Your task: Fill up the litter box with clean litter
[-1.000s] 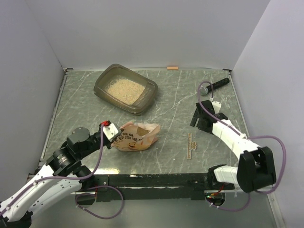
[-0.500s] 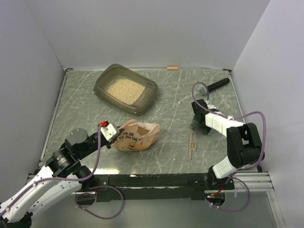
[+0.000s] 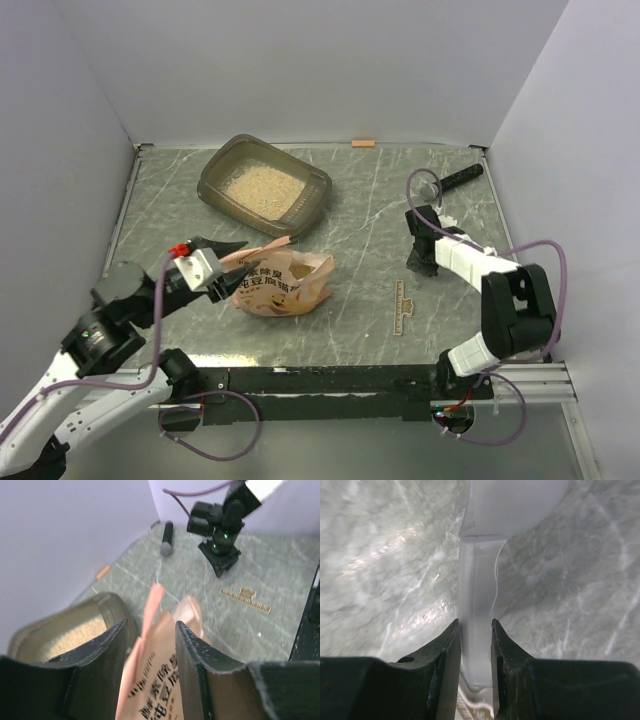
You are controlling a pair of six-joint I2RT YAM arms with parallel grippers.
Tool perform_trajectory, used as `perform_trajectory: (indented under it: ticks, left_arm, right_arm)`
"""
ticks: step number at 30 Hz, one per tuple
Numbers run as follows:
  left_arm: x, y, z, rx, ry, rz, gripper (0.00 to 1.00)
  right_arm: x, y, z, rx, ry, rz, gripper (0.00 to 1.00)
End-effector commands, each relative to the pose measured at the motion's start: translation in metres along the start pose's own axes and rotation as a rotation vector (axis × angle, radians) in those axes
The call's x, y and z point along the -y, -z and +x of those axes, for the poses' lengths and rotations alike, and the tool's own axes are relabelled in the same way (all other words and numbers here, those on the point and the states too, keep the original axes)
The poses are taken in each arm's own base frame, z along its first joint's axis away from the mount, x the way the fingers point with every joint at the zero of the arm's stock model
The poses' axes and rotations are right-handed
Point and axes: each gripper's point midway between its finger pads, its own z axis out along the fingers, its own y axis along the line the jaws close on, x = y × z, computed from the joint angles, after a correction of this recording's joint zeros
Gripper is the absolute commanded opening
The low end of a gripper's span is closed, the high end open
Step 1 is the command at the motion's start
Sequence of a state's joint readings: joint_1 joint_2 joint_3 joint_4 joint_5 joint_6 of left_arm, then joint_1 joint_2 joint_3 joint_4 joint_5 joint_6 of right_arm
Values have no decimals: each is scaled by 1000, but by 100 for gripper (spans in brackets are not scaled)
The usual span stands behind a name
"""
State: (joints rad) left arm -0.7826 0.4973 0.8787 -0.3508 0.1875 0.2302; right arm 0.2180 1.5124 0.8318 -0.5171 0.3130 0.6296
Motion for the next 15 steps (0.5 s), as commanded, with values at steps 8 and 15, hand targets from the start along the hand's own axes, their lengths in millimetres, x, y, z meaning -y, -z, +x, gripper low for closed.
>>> perform_trajectory:
  ticks: [8, 15]
  left_arm:
    - [-11, 7, -79, 101, 28, 9, 49]
    - [2, 7, -73, 93, 7, 80, 54]
  right_arm:
    - [-44, 174, -52, 347, 265, -453, 0]
    - [-88, 334, 28, 283, 745, -1138, 0]
